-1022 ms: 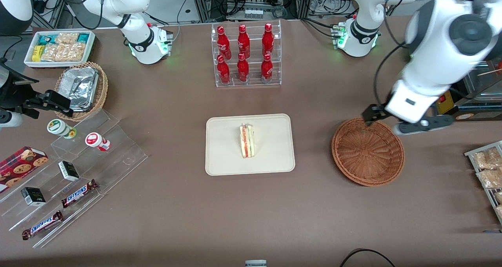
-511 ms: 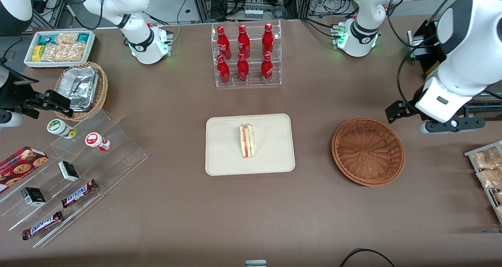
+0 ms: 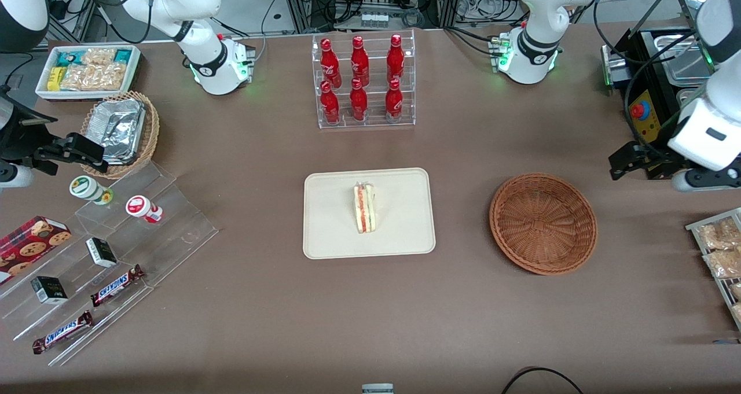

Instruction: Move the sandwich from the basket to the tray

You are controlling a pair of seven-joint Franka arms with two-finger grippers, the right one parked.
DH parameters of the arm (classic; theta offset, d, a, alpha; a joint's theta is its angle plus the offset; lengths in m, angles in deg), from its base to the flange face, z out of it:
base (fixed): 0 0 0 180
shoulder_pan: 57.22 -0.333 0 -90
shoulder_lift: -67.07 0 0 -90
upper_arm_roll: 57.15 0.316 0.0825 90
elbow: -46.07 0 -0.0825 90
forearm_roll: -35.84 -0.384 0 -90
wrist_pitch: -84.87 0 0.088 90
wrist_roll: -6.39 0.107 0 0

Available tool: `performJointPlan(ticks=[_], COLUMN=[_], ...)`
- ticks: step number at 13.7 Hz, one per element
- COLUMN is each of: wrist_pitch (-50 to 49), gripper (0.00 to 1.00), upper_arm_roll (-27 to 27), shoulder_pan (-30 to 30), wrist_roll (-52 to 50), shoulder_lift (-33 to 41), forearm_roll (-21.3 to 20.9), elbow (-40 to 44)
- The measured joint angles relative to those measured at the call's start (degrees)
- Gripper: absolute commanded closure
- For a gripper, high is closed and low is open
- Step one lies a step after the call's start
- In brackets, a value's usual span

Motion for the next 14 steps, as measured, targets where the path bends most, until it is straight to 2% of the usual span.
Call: performJointPlan(ticks=[5,14], wrist_pitch=[-4.39,-6.15], gripper=[0.00,0.00], upper_arm_roll=[2.94,2.83], shoulder_pan=[-0.04,-0.02], wrist_roll=[5.73,4.02], shoulder_lift=[0.62,5.51], forearm_roll=[0.01,0.03], elbow=[1.68,-0.51])
